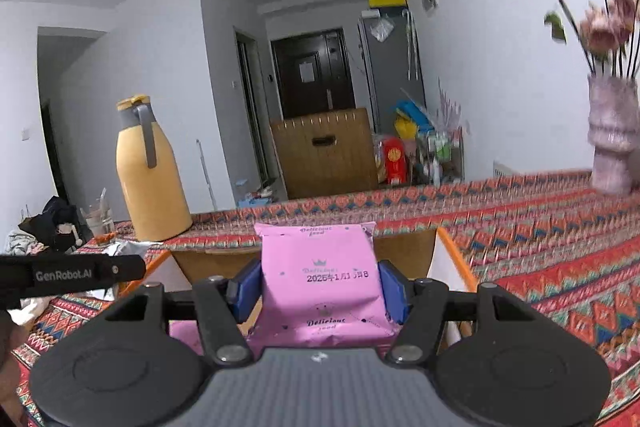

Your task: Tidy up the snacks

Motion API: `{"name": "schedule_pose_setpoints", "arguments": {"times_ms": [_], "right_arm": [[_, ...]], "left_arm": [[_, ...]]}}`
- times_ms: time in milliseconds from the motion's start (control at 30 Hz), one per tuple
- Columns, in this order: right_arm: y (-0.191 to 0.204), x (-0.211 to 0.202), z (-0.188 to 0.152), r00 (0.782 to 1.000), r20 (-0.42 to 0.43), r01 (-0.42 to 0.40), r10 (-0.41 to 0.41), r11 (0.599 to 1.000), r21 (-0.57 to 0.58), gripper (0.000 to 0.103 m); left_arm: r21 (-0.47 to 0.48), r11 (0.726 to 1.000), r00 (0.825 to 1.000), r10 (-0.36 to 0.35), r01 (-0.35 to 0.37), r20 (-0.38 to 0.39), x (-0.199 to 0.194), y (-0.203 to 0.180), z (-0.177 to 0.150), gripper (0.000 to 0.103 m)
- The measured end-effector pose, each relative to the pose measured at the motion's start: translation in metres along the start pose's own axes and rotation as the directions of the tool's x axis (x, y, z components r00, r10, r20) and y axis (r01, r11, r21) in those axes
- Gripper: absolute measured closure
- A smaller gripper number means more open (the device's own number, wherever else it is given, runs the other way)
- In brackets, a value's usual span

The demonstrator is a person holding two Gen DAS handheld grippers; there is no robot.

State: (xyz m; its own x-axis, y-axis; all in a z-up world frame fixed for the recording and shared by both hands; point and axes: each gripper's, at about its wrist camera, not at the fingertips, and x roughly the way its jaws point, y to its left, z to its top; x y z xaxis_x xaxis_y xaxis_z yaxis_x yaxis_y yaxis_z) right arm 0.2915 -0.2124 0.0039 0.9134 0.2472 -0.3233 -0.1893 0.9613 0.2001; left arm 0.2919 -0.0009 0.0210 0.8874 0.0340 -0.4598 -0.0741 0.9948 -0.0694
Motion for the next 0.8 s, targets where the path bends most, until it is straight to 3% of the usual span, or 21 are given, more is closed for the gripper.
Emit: {"name": "schedule_pose_setpoints", "arguments": {"times_ms": [133,367,433,467,500,567,600,667,800], "right_arm": [[-0.001,0.006,-0.005,1.000,-0.017,0.012,-0.012,1.000,-0.001,0.042],[0.000,0.009,-0.008,0.999,-0.044,0.023,-0.024,1.000,-0.010,0.042],[-0.001,0.007,-0.009,0.999,-0.041,0.025,-0.025,1.000,-0.005,0.041],[-0.001,0.006,-0.009,0.999,-0.036,0.029,-0.029,1.000,-0.002,0.041],[-0.002,0.005,-0.008,0.999,-0.032,0.030,-0.030,1.000,0.003,0.034],[-0.004,0.003,-0.008,0.999,-0.023,0.034,-0.034,0.999,0.010,0.017],[-0.005,0.002,-0.008,0.999,-0.017,0.038,-0.037,0.999,0.013,0.009],[-0.006,0.001,-0.008,0.999,-0.012,0.044,-0.044,0.999,0.018,0.000],[-0.008,0.003,-0.008,0.998,-0.015,0.055,-0.054,0.998,0.030,0.000]], "left_arm": [[0.012,1.000,0.999,0.000,0.001,-0.050,0.015,0.003,-0.008,0.057],[0.011,1.000,0.999,0.000,0.000,-0.036,0.010,0.004,-0.011,0.055],[0.002,1.000,1.000,0.008,-0.008,-0.029,0.008,0.005,-0.010,0.043],[-0.008,1.000,1.000,0.012,-0.013,-0.018,0.006,0.006,-0.011,0.028],[-0.013,1.000,1.000,0.019,-0.020,-0.005,0.003,0.005,-0.011,0.019],[-0.011,0.999,0.999,0.032,-0.032,0.026,-0.003,0.003,-0.010,0.012],[-0.011,0.999,0.999,0.031,-0.031,0.038,-0.006,0.003,-0.010,0.004],[-0.013,0.999,0.998,0.043,-0.042,0.055,-0.009,0.002,-0.009,0.000],[-0.014,0.999,0.998,0.040,-0.039,0.055,-0.011,0.002,-0.009,0.000]]}}
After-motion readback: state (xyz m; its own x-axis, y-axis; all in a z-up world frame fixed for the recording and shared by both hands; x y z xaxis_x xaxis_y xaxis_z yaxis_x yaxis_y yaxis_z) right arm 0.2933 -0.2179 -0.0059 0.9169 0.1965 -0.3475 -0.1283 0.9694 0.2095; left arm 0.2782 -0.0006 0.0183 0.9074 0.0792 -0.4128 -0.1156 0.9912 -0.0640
